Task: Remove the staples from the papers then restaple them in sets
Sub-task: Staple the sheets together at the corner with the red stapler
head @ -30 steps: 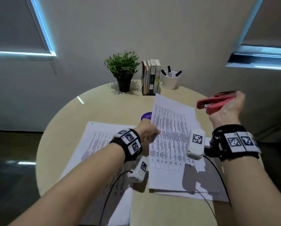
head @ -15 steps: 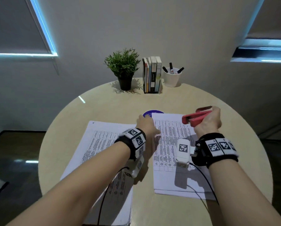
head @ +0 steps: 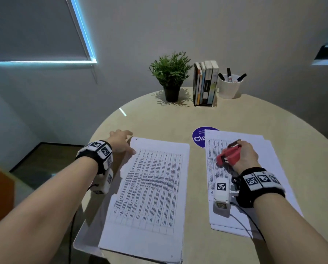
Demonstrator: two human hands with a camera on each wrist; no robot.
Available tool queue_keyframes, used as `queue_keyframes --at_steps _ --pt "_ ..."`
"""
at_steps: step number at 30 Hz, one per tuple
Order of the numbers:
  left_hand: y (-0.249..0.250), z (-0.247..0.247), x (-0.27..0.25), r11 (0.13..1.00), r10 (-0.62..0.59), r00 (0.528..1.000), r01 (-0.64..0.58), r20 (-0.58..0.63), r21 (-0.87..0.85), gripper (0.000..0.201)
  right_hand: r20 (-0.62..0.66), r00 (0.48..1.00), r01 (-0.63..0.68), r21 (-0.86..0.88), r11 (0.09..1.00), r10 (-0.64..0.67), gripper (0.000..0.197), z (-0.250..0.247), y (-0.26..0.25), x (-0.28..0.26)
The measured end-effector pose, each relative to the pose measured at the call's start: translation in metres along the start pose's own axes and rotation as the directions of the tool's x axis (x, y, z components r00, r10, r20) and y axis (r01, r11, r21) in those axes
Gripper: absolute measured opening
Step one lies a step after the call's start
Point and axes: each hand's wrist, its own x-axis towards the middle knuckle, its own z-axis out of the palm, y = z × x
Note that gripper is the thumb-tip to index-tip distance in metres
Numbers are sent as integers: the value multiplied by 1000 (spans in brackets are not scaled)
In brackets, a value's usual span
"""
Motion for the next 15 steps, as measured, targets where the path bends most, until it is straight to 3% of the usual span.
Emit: queue_keyframes --at_steps 6,15 --pt "-10 5 2 991 132 991 -133 -32 -17 77 -19 999 44 18 999 -44 21 0 2 3" --pt "-5 1 2 974 211 977 -206 -38 96 70 -39 997 66 -12 998 -67 23 4 2 0"
